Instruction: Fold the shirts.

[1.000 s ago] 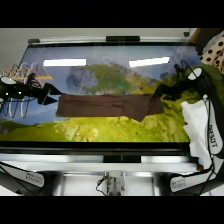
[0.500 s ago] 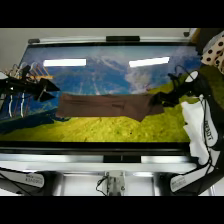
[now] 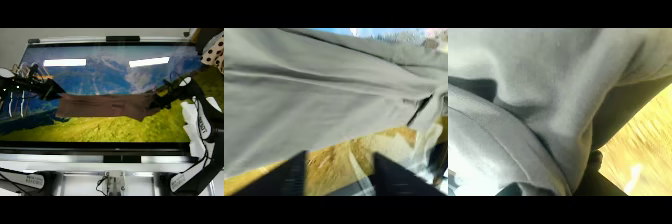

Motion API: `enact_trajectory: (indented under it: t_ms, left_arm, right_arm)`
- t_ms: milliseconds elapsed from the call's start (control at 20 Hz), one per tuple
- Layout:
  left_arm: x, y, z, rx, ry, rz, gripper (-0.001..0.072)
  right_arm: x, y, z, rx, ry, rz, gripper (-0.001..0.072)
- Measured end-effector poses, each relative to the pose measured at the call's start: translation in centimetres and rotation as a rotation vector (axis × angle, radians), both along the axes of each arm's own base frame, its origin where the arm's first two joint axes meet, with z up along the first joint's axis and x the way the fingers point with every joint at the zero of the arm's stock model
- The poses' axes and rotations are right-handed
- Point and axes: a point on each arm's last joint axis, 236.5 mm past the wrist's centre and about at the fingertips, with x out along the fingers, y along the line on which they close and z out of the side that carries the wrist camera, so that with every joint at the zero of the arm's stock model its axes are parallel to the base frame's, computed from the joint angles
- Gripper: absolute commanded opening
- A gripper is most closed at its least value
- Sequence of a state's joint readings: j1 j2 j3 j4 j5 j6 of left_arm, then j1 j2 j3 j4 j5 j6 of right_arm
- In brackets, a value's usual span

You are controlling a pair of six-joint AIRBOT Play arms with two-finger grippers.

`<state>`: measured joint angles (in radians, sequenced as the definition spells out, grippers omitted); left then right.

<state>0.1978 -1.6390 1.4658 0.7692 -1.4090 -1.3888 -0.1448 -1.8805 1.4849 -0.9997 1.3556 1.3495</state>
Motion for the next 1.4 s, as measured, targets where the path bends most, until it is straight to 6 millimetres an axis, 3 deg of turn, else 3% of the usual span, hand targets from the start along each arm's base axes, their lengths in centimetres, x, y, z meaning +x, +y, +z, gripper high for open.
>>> enact_trajectory:
  t_ms: [50,100,200,350,550,700,850,1000,1100,1200,1300,1400]
  left_arm:
    - [-0.2,-1.0,0.0,-0.002,0.000,-0.023,0.0244]
    - [-0.5,-2.3,0.0,-0.001,0.001,-0.051,0.0235]
    - [-1.1,-5.4,-0.2,0.000,-0.003,-0.116,0.0032]
    - [-2.4,-12.0,-1.5,0.006,-0.021,-0.216,0.0032]
    - [-3.6,-22.2,-3.3,-0.059,-0.065,-0.267,0.0032]
    - [-4.5,-28.5,-4.6,-0.133,-0.066,-0.245,0.0031]
    - [-5.9,-34.1,-5.5,-0.211,-0.043,-0.240,0.0032]
    - [-7.8,-38.6,-5.2,-0.269,-0.049,-0.288,0.0029]
    - [-7.5,-39.5,-4.6,-0.290,-0.078,-0.299,0.0027]
    - [-6.0,-38.2,-3.7,-0.297,-0.101,-0.296,0.0027]
    - [-3.9,-34.9,-2.4,-0.276,-0.134,-0.299,0.0027]
    - [-2.0,-30.3,-0.3,-0.237,-0.177,-0.309,0.0027]
  right_arm:
    - [0.1,0.2,0.4,0.011,-0.005,-0.008,0.0069]
    - [0.2,0.6,1.5,0.027,-0.015,-0.011,0.0069]
    - [0.3,1.0,4.2,0.047,-0.055,-0.011,0.0068]
    - [-0.5,1.7,9.5,0.067,-0.119,0.002,0.0069]
    - [-3.3,2.3,16.8,0.070,-0.190,0.026,0.0069]
    - [-5.7,2.7,21.6,0.061,-0.255,0.028,0.0069]
    - [-7.8,3.0,24.9,0.053,-0.303,0.022,0.0069]
    - [-9.3,3.2,26.8,0.047,-0.331,0.015,0.0069]
    - [-9.6,3.1,27.2,0.044,-0.331,0.003,0.0068]
    - [-9.6,3.1,27.1,0.043,-0.323,-0.001,0.0068]
    - [-9.2,3.5,26.5,0.041,-0.311,0.003,0.0068]
    - [-8.6,5.1,25.4,0.047,-0.296,0.039,0.0067]
